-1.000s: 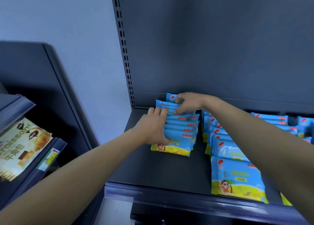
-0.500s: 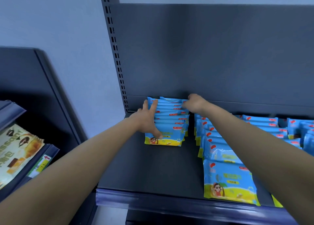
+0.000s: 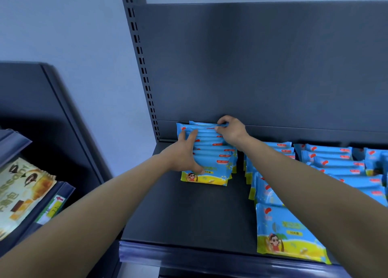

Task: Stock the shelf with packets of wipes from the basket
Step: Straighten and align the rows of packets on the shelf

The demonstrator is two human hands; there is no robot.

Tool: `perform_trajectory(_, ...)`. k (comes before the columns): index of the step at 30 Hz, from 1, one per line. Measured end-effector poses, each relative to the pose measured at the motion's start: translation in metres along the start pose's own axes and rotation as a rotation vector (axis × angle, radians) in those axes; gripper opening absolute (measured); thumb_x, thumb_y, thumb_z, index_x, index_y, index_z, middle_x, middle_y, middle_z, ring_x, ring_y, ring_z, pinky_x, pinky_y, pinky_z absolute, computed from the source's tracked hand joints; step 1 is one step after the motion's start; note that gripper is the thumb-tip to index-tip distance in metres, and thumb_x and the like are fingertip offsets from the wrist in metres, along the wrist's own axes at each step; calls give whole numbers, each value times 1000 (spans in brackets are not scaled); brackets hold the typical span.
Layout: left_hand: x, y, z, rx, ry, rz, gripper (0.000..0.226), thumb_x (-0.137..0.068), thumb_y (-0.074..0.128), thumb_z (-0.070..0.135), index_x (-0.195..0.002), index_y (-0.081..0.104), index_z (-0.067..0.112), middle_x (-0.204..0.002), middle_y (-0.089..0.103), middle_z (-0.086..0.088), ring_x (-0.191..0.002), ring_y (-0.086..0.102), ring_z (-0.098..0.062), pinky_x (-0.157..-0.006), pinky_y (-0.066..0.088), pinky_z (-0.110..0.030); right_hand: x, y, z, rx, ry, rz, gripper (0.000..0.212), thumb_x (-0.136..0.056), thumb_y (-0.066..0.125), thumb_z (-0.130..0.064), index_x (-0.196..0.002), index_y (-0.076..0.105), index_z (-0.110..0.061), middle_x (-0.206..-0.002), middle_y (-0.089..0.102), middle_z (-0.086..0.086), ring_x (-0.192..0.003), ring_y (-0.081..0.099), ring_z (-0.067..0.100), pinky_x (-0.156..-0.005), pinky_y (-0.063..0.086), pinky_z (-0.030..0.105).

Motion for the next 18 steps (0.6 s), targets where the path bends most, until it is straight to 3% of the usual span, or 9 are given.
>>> perform_trajectory(4, 3, -1, 3, -41, 3, 5, 118, -58, 77, 53, -144, -2, 38, -153, -10, -6, -109, 55, -30, -94, 46, -33, -1, 2, 3, -18, 38, -10, 12, -90, 58, -20, -81, 58, -13, -80, 57, -1, -80, 52, 15, -67, 40, 27)
perform_trajectory(8, 6, -4, 6, -54, 27, 27, 113, -58, 77, 52, -143, 5, 35, -151, -1, -7, -105, 55, -29, -91, 48, -33, -3, 0, 1, 1, 32, 21, 13, -90, 49, -11, -81, 58, -10, -84, 58, 5, -77, 51, 16, -65, 41, 27)
perform_trajectory(12, 9, -7, 3, -56, 26, 68, 112, -57, 76, 53, -143, 8, 32, -143, 14, -3, -106, 53, -25, -91, 49, -36, -4, -5, 7, -38, 57, 56, 11, -89, 47, -12, -80, 52, -9, -75, 51, 3, -67, 46, 16, -52, 40, 26)
perform_trajectory(18, 15, -12, 4, -57, 40, 146, 107, -57, 75, 52, -142, 14, 29, -133, 23, 0, -98, 54, -22, -85, 52, -39, -1, -6, 23, -253, 246, 89, 15, -85, 47, -15, -70, 48, -12, -74, 51, 3, -74, 51, 21, -66, 51, 36)
Point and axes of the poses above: each hand's wrist, its own x-axis away from the middle knuckle, its own y-axis out of the palm, z = x × y, the point moved 10 cm from there along -x, towards the middle knuckle
